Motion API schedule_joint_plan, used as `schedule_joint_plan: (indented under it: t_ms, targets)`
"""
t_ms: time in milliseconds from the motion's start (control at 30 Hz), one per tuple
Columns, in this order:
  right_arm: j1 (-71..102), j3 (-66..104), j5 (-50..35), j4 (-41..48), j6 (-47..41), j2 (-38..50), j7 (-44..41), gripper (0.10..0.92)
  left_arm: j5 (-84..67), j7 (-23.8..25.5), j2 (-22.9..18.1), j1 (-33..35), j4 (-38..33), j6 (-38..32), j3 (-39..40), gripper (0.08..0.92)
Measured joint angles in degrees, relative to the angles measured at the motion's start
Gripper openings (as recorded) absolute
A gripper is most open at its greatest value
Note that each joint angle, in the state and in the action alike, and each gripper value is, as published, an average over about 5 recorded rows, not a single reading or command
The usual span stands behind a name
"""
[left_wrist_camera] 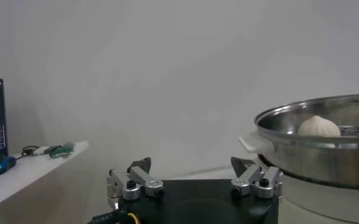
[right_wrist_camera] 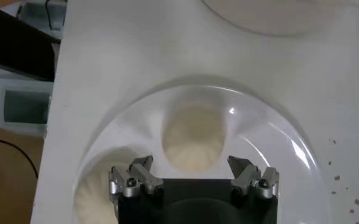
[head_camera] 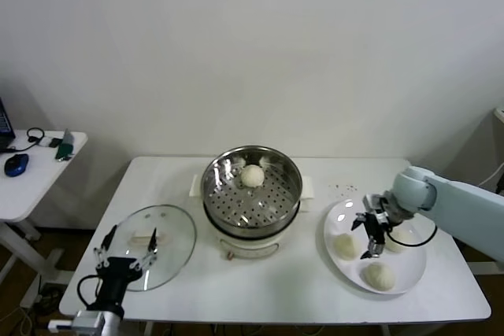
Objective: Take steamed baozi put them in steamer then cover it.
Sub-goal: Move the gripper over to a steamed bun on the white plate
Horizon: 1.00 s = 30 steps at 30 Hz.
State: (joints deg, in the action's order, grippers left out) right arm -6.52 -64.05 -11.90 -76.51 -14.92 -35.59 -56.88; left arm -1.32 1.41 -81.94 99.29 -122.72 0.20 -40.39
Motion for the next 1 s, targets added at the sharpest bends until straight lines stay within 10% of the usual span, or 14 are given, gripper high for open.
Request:
schedule_joint_plan:
  t_ms: [1000]
  targets:
    - [0.3,-1.2,-0.7,3.9,0.5,-3.7,-2.3,0.692,0.5,-0.1,-0.7,0.8,0.6,-0.4,-0.3,0.823]
